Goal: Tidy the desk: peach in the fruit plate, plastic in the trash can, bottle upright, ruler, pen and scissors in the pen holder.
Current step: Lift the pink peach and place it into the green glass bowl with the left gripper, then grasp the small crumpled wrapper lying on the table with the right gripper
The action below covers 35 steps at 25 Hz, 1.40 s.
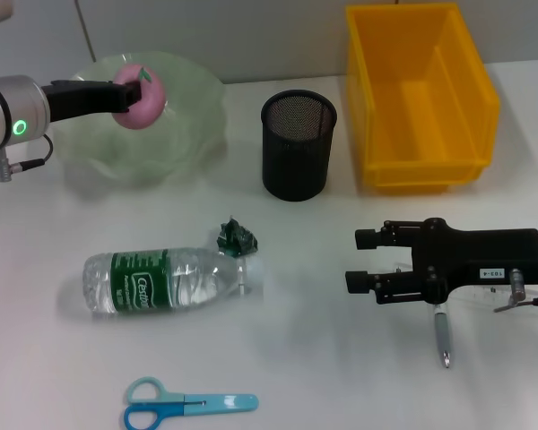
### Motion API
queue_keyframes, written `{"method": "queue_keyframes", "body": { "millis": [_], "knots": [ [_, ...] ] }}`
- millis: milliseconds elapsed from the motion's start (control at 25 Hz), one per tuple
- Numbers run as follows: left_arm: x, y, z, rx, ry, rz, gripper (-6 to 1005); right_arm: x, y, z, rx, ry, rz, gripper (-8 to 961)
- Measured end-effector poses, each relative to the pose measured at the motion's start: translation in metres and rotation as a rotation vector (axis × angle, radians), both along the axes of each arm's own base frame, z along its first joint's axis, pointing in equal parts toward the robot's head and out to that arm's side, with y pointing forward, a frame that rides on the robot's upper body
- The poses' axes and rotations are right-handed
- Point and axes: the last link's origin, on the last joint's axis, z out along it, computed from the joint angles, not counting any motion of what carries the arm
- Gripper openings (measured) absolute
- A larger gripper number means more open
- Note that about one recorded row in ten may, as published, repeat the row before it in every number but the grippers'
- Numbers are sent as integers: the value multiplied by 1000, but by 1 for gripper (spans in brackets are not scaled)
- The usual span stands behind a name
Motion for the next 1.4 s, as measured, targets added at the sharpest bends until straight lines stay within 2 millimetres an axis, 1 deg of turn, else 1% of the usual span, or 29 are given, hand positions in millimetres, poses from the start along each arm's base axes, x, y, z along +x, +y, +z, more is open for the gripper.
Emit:
{"method": "queue_keyframes", "body": {
  "millis": [440, 760, 880, 960, 1080, 1160, 1240, 1400],
  "knots": [
    [-2, 0, -1, 4, 10, 4, 385, 0, 0, 1, 0, -2, 1, 777],
    [-1, 0, -2, 3, 13, 2, 818, 1, 0, 1, -1, -3, -3, 777],
    [0, 1, 0, 5, 6, -1, 833, 1, 0, 1, -1, -3, -5, 777],
    [2, -2, 2, -3, -29, -11, 843, 2, 0, 1, -3, -2, -12, 777],
    [10, -14, 5, -69, -93, -89, 847, 1, 1, 3, -6, -2, -18, 777],
    [16, -30, 9, -131, -144, -180, 846, 2, 1, 3, -7, -2, -20, 776],
    [17, -48, 13, -189, -179, -263, 844, 2, 1, 4, -7, -3, -19, 776],
    [14, -82, 19, -298, -226, -402, 842, 2, 1, 8, -14, 0, -23, 776]
  ]
}}
